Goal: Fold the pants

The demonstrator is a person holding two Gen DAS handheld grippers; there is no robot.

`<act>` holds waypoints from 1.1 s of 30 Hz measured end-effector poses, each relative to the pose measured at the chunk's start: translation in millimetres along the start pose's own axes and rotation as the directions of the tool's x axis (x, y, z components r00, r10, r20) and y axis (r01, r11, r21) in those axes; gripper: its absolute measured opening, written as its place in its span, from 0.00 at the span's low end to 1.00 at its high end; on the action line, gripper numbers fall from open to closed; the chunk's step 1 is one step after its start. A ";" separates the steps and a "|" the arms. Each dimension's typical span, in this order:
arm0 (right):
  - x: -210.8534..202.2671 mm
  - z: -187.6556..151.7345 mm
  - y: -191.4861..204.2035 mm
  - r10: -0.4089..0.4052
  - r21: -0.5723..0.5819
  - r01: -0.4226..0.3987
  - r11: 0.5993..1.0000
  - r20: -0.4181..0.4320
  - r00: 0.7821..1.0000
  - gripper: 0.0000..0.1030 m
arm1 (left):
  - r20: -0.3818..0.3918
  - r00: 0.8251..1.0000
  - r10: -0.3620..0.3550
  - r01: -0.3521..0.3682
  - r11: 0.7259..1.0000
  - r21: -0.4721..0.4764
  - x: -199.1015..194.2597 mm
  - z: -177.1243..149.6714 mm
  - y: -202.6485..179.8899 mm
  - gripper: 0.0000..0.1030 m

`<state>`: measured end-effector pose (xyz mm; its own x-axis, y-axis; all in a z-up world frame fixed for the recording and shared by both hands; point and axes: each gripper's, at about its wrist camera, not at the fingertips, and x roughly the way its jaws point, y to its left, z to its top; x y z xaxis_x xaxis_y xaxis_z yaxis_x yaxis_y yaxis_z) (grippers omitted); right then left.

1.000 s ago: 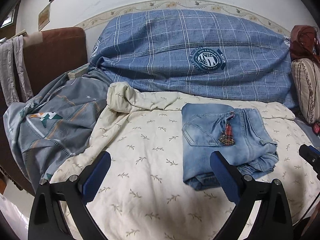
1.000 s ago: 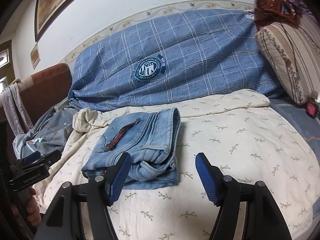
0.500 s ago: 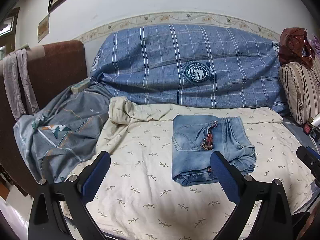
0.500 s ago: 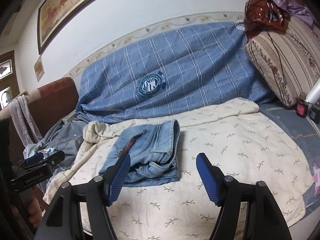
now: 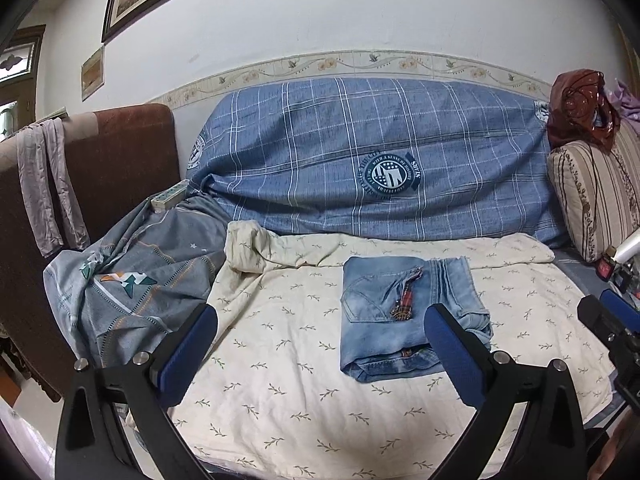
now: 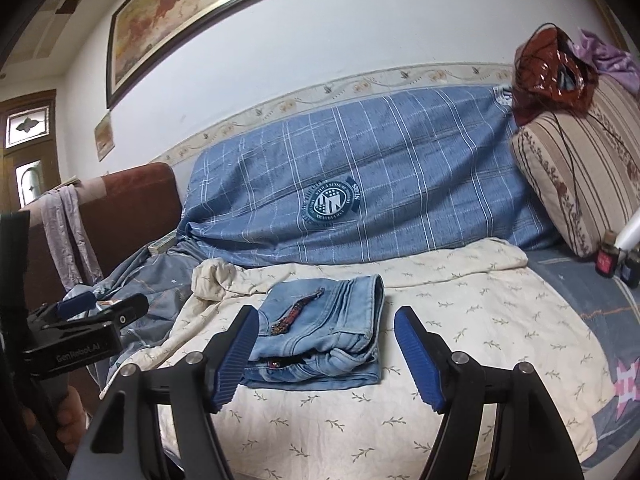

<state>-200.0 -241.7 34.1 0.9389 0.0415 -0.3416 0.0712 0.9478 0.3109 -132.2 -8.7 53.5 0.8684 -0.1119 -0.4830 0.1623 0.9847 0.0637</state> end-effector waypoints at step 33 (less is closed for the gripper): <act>-13.3 4.3 14.9 0.039 -0.019 -0.038 0.999 0.029 0.999 0.72 | 0.045 0.998 -0.036 0.037 0.999 -0.022 -30.8 7.6 11.7 1.00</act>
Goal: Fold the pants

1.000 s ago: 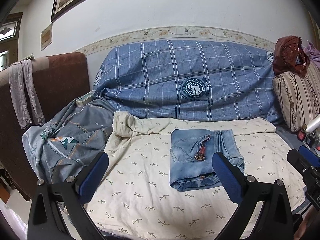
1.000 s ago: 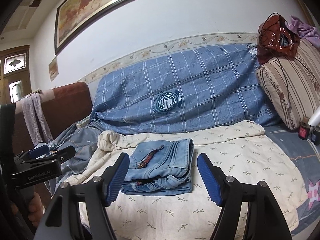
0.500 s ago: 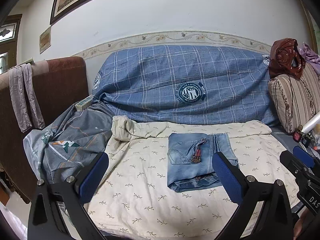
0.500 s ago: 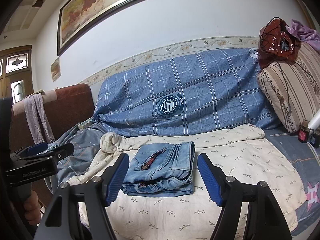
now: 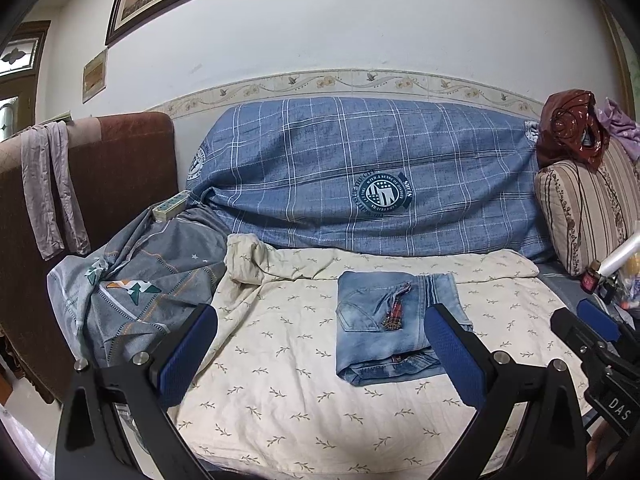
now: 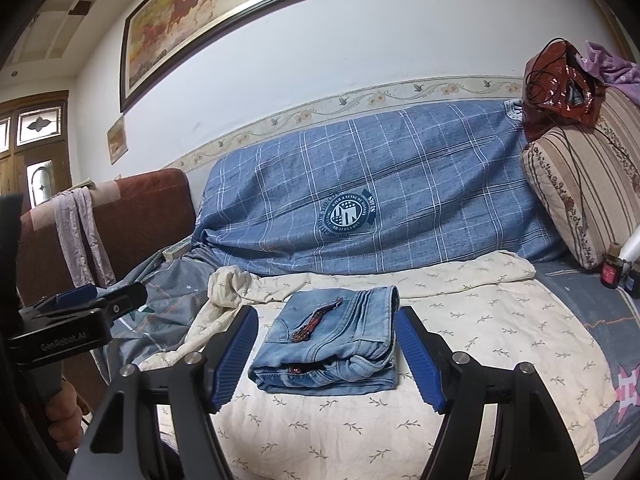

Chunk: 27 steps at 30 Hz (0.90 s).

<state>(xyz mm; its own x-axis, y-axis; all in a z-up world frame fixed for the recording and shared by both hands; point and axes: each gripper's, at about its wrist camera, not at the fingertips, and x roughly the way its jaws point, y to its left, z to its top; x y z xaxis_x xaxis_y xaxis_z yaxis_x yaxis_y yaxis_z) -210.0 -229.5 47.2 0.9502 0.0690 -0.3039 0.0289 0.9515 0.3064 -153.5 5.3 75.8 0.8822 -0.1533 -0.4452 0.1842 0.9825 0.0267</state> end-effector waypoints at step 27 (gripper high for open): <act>-8.4 9.6 35.2 0.035 -0.070 -0.033 0.997 0.027 0.999 0.72 | 0.063 0.995 -0.074 0.075 0.997 -0.015 -26.0 5.8 19.6 1.00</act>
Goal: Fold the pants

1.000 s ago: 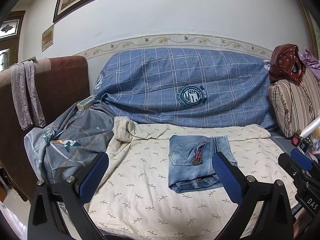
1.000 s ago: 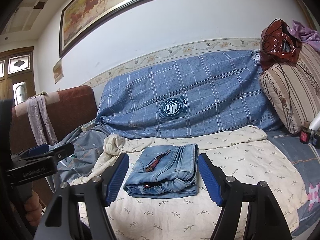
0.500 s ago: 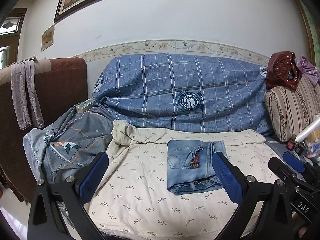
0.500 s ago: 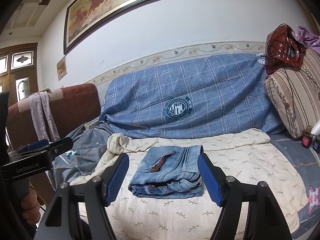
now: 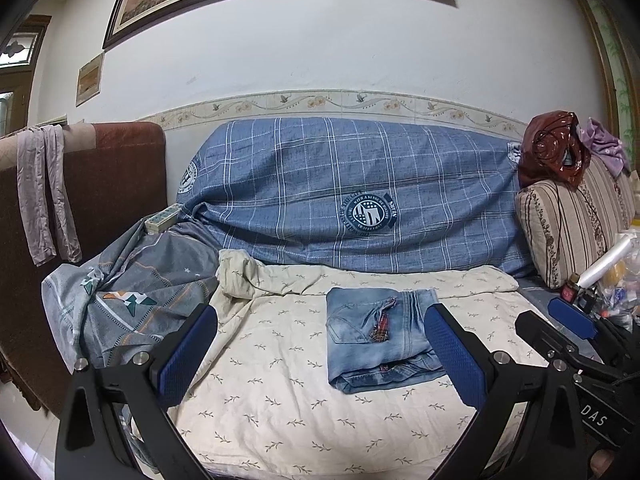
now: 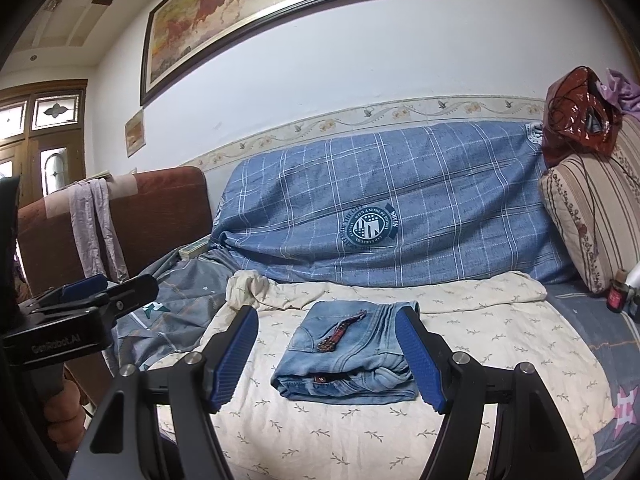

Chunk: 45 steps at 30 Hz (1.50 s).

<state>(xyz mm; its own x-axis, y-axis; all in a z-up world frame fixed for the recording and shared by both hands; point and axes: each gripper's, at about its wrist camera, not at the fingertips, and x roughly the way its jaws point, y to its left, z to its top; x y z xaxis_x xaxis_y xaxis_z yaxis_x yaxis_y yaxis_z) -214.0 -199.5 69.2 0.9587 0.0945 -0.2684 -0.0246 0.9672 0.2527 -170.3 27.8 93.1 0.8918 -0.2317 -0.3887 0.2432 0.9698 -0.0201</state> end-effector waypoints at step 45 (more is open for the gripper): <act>-6.6 2.9 17.6 -0.006 -0.055 0.007 0.998 0.022 1.000 0.73 | 0.009 1.000 -0.011 0.011 1.000 0.001 -10.7 0.5 10.6 1.00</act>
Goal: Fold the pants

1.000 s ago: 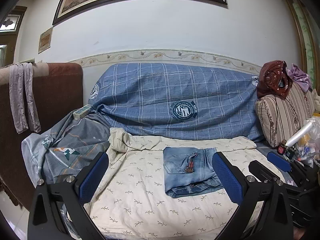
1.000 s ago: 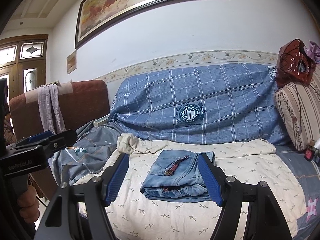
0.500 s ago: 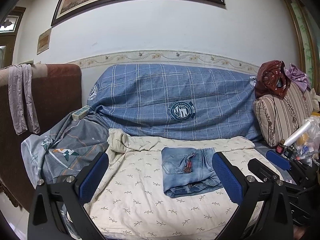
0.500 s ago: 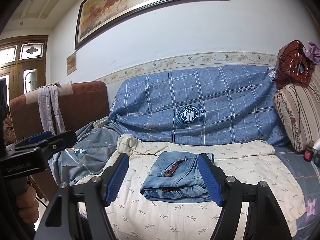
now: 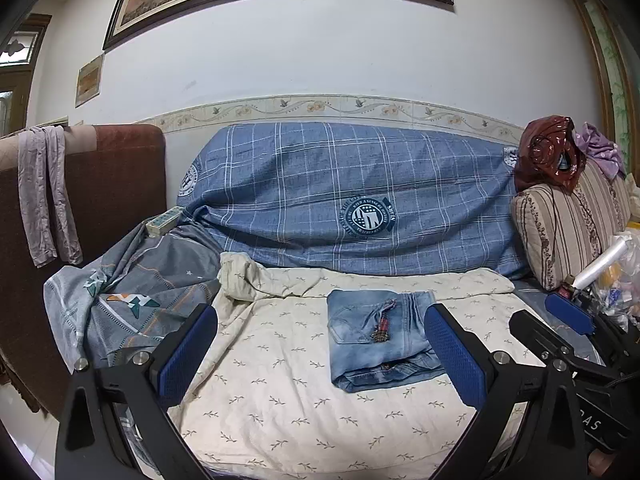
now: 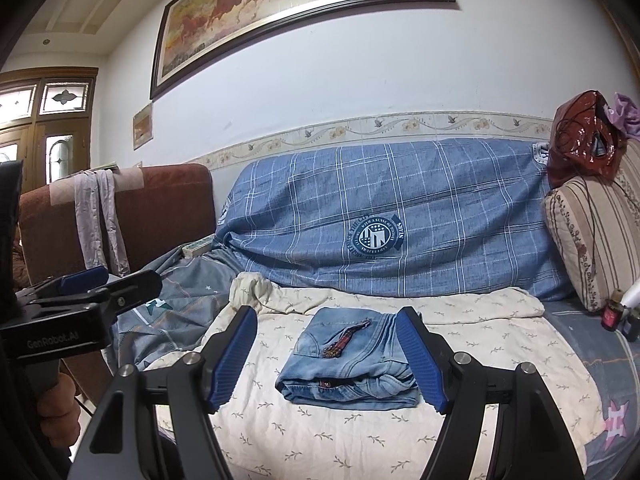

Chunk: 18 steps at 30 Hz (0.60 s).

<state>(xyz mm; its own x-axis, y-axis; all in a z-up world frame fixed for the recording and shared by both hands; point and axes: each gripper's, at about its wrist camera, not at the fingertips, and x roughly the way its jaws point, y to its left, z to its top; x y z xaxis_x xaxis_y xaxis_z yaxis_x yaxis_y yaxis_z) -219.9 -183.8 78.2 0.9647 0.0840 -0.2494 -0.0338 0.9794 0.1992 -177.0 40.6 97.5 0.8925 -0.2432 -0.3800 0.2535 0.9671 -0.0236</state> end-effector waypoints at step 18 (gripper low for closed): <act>-7.2 0.1 -3.8 0.011 0.001 -0.011 1.000 0.016 1.000 0.73 | -0.040 0.999 0.014 -0.014 1.000 -0.005 4.5 0.8 -3.8 1.00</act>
<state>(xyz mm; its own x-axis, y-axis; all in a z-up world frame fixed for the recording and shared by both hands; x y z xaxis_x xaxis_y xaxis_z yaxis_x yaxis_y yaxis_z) -226.7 -188.1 79.3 0.9683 0.0917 -0.2324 -0.0440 0.9782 0.2030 -173.7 35.7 96.6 0.8802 -0.2262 -0.4173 0.2387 0.9708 -0.0226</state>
